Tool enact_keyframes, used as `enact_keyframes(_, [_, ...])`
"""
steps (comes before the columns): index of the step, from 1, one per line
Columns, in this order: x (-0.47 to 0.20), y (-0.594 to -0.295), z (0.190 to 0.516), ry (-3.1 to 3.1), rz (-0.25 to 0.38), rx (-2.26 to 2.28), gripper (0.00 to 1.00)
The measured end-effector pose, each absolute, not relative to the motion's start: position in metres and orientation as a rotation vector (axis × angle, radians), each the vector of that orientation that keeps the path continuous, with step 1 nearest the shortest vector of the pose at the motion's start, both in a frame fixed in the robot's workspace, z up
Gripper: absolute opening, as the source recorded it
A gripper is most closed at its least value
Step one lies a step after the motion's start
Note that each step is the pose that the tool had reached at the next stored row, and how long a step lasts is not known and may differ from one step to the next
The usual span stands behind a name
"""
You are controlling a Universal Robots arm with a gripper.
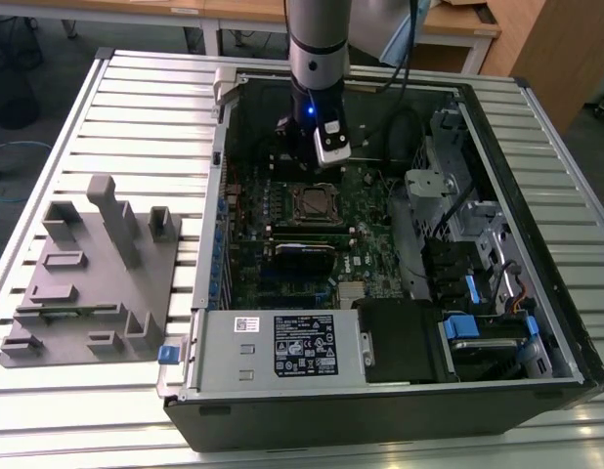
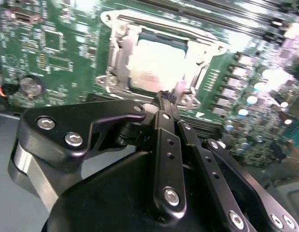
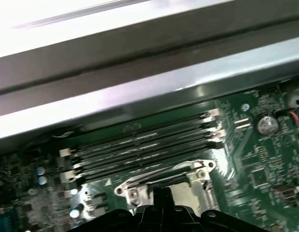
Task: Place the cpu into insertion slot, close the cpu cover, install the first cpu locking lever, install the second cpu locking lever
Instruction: 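Install the first cpu locking lever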
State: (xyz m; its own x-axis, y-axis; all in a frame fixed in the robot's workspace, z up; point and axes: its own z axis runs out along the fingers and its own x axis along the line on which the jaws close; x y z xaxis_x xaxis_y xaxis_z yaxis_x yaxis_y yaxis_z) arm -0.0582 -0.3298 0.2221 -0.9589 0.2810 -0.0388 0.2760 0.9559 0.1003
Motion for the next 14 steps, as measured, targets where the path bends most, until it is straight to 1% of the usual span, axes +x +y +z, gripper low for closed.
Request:
enact_keyframes(11, [-0.048,-0.3301,0.2205,3.079,0.15,0.265,0.1])
enact_keyframes(14, [-0.048,-0.3345,0.2205,3.08,0.15,0.26,0.1])
